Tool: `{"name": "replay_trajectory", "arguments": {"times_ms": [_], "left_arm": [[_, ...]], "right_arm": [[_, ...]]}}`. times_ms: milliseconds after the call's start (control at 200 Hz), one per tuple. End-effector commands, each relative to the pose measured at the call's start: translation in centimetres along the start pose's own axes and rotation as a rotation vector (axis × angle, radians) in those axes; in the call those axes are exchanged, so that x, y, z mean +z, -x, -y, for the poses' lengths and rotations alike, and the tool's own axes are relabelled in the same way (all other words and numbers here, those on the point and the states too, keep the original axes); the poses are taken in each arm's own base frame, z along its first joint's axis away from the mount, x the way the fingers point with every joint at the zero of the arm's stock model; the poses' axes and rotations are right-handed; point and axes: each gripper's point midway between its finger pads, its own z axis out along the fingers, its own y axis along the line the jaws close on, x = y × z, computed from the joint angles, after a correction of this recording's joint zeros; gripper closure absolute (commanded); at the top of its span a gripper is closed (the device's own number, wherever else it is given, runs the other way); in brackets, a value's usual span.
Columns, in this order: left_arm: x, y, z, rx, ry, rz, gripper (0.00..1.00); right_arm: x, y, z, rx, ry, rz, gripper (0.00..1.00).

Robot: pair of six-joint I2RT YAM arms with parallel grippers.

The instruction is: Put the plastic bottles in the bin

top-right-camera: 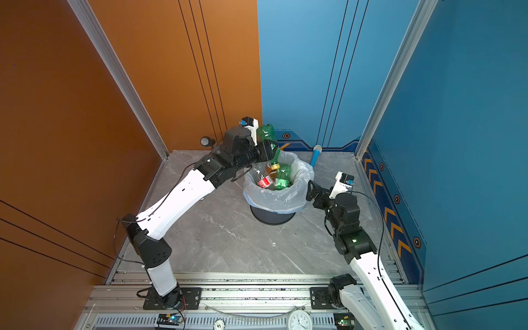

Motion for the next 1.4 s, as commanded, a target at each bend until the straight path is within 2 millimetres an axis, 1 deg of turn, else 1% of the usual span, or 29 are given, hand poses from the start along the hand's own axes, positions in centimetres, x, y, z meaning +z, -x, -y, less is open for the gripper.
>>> {"name": "replay_trajectory", "arguments": {"times_ms": [0,15,30,50,130,265,416,461,531,551,576,616,621,631,661,691,731,771,796,811,836,866,991,1076,1151,1181,1262,1307,1392], "left_arm": [[1.0,-1.3,-0.8,-0.035,0.004,-0.078,0.15],[0.9,-1.4,-0.9,-0.038,0.008,-0.08,0.05],[0.9,-1.3,-1.0,-0.04,0.011,-0.078,0.0],[0.8,-1.3,-1.1,-0.038,0.015,-0.077,0.02],[-0.2,-0.4,-1.0,-0.022,0.02,-0.049,0.02],[-2.5,1.3,0.0,0.023,0.01,0.012,0.02],[-5.0,2.5,0.5,0.082,-0.005,0.069,0.02],[-5.9,2.8,0.4,0.106,-0.001,0.099,0.02],[-7.2,2.5,-0.3,0.148,0.016,0.144,0.02],[-7.2,2.0,-1.0,0.161,0.031,0.148,0.02],[-8.1,1.8,-1.4,0.181,0.043,0.169,0.02],[-8.5,0.3,-2.5,0.229,0.071,0.181,0.03],[-8.8,0.4,-2.4,0.232,0.066,0.19,0.02],[-8.9,-0.4,-2.9,0.256,0.079,0.181,0.02],[-9.5,-1.0,-3.4,0.304,0.098,0.22,0.02],[-9.4,-3.4,-5.2,0.343,0.152,0.212,0.03],[-9.7,-5.5,-7.0,0.362,0.191,0.218,0.02],[-10.0,-7.4,-8.6,0.362,0.218,0.208,0.02],[-10.4,-7.8,-9.3,0.353,0.231,0.212,0.02],[-10.4,-8.9,-10.1,0.359,0.248,0.195,0.02],[-10.8,-9.6,-10.7,0.364,0.263,0.19,0.02],[-11.3,-9.9,-11.4,0.378,0.287,0.192,0.02],[-14.9,-9.8,-13.7,0.489,0.417,0.259,0.02],[-17.7,-9.5,-16.5,0.526,0.54,0.329,0.03],[-19.7,-10.0,-19.1,0.551,0.619,0.378,0.02],[-20.5,-10.4,-20.3,0.557,0.654,0.397,0.02],[-22.4,-11.3,-24.0,0.531,0.744,0.452,0.02],[-23.2,-11.8,-26.1,0.498,0.776,0.471,0.02],[-24.2,-12.8,-30.3,0.408,0.821,0.486,0.03]], "right_arm": [[-0.4,0.2,0.8,-0.026,-0.038,-0.002,0.0],[-0.4,0.2,0.8,-0.026,-0.041,-0.002,0.0],[-0.5,0.3,0.8,-0.028,-0.04,-0.001,0.0],[-0.5,0.3,0.8,-0.028,-0.04,0.0,0.0],[-0.6,0.5,0.9,-0.027,-0.043,0.005,0.0],[-0.5,0.4,1.0,-0.026,-0.046,0.001,0.0],[-0.4,0.5,0.9,-0.02,-0.043,0.001,0.0],[-0.4,0.5,1.0,-0.021,-0.046,0.002,0.0],[-0.5,0.4,1.2,-0.03,-0.055,-0.001,0.0],[-0.5,0.3,1.3,-0.033,-0.059,-0.004,0.0],[-0.5,0.2,1.4,-0.038,-0.063,-0.01,0.0],[-0.5,-0.2,1.6,-0.048,-0.07,-0.024,0.0],[-0.5,-0.3,1.7,-0.048,-0.072,-0.026,0.0],[-0.5,-0.4,1.7,-0.051,-0.074,-0.031,0.0],[-0.6,-0.9,2.0,-0.056,-0.08,-0.045,0.0],[-0.6,-1.5,2.2,-0.06,-0.088,-0.06,0.0],[-0.6,-2.1,2.7,-0.059,-0.098,-0.076,0.0],[-0.7,-2.9,2.9,-0.065,-0.101,-0.093,0.0],[-0.7,-3.3,3.2,-0.067,-0.103,-0.1,0.0],[-0.7,-3.5,3.3,-0.067,-0.105,-0.101,0.0],[-0.8,-3.8,3.5,-0.07,-0.109,-0.101,0.0],[-0.9,-4.0,3.8,-0.072,-0.118,-0.094,0.0],[-1.8,-5.0,6.1,-0.121,-0.205,-0.075,0.0],[-2.9,-5.6,8.8,-0.155,-0.33,-0.059,0.0],[-3.9,-6.1,10.7,-0.169,-0.415,-0.032,0.0],[-4.0,-6.2,10.8,-0.165,-0.413,-0.011,0.0],[-3.4,-6.7,10.3,-0.18,-0.339,0.056,0.0],[-3.2,-6.5,10.1,-0.202,-0.317,0.113,0.0],[-2.7,-6.5,10.9,-0.307,-0.378,0.156,0.0]]}}
